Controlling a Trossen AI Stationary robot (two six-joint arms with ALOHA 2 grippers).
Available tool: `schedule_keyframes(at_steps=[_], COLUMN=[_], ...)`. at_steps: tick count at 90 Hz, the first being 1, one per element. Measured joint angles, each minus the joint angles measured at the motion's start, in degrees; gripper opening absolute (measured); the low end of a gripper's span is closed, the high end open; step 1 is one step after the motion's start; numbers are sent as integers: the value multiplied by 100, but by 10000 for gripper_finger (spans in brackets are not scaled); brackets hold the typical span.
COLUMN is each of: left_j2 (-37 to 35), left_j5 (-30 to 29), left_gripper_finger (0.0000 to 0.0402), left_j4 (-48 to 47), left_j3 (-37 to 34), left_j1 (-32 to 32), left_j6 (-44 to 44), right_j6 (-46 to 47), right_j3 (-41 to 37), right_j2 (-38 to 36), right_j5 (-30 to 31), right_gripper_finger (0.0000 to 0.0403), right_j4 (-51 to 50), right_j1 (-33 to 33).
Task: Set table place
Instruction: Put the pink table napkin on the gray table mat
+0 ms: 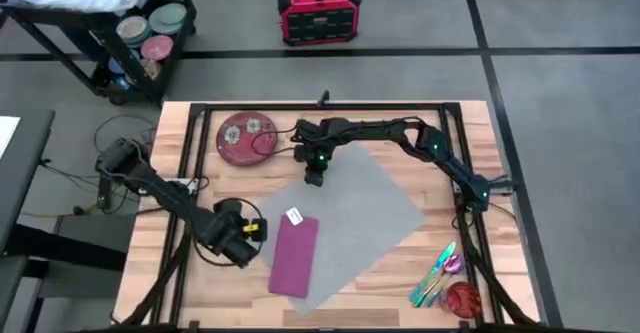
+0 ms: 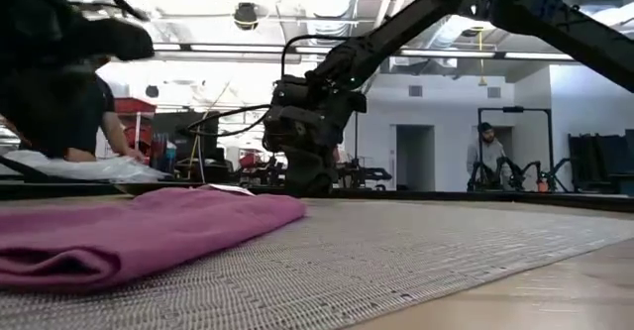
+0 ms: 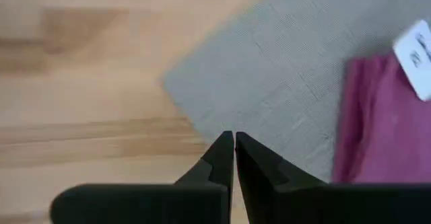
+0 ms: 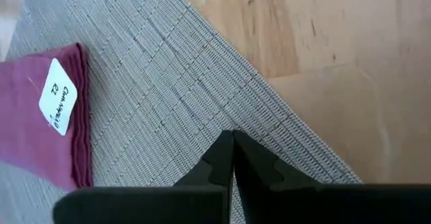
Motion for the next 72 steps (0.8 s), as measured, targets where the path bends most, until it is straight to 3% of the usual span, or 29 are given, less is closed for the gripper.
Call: schedule_keyframes(at_steps=[12,29,48,72], left_j2=[-11,-8,-59,-64], left_j5=[-8,682,689,675], left_gripper_finger=[0,0,0,0], left_j4=[758,1135,1483,1402], left_j3=[-371,-892,-1386,-1439], left_j1=[3,-21,-12,223], left_j6=[184,627,493,372], right_j6=[25,27,25,42], right_j3=[7,9,18,18], right_j2=[0,0,-2,-9], right_j5=[23,24,25,-199], right_gripper_finger=[0,0,0,0], right_j4=[-2,9,-8,-156], right_j1=[1,-1,-2,58])
